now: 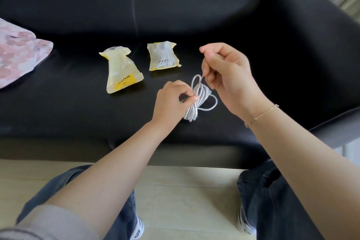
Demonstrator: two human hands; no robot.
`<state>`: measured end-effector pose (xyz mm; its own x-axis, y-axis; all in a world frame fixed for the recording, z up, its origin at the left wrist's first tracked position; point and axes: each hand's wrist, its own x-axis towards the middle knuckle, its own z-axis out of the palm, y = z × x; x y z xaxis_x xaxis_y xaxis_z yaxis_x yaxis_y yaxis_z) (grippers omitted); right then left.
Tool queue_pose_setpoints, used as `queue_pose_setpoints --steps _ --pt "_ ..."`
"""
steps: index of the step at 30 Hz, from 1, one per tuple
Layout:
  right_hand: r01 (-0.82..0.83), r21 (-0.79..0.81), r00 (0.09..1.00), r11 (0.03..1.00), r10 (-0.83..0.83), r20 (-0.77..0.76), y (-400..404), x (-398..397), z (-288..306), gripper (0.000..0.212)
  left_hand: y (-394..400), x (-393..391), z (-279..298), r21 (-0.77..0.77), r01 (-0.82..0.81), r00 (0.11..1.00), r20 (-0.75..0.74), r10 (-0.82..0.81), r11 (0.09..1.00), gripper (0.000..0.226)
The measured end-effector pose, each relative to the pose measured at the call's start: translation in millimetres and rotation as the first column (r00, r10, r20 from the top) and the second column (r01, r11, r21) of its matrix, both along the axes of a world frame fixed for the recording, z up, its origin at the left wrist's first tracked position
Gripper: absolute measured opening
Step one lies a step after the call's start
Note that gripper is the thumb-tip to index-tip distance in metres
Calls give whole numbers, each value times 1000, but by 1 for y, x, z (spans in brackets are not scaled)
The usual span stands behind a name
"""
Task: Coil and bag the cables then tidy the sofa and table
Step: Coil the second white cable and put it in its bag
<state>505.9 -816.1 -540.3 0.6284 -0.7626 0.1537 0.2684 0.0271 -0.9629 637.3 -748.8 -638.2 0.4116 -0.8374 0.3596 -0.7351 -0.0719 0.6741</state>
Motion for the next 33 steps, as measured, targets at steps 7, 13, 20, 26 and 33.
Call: queue_pose_setpoints --steps 7,13,20,26,33 --pt "-40 -141 998 989 31 -62 5 0 -3 11 -4 -8 3 131 1 974 -224 29 991 14" --pt "-20 -132 981 991 -6 -195 -8 -5 0 15 -4 -25 4 372 -80 984 -117 132 925 49" --pt "71 -232 860 970 -178 -479 -25 -10 -10 21 -11 -21 2 604 -78 995 4 95 793 61" --pt "-252 -458 477 853 -302 -825 -30 -14 -26 25 -10 -16 8 536 -184 983 117 143 824 48" --pt "-558 -320 263 766 -203 -943 -21 -14 -37 31 -6 2 13 292 -280 954 187 233 914 50"
